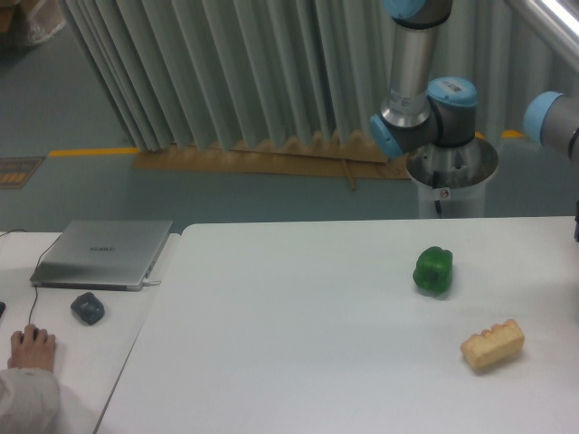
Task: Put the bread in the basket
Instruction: 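Move the gripper in and lower it toward the tan bread loaf, then lower the open gripper over the bread loaf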
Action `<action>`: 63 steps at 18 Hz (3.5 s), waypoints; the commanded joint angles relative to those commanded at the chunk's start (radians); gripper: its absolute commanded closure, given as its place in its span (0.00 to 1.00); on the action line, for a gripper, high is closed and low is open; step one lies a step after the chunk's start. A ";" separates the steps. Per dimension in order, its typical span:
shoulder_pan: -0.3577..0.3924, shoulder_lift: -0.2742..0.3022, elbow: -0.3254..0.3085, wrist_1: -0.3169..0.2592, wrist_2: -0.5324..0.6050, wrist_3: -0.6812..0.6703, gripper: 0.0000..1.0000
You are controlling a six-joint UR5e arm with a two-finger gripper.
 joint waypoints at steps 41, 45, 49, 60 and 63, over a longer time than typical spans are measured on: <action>-0.144 0.000 -0.015 0.029 0.021 -0.388 0.00; -0.166 -0.011 -0.002 0.087 0.055 -0.405 0.00; -0.218 -0.060 0.006 0.084 0.141 -0.387 0.00; -0.250 -0.094 0.038 0.092 0.213 -0.390 0.00; -0.249 -0.100 0.054 0.097 0.224 -0.400 0.00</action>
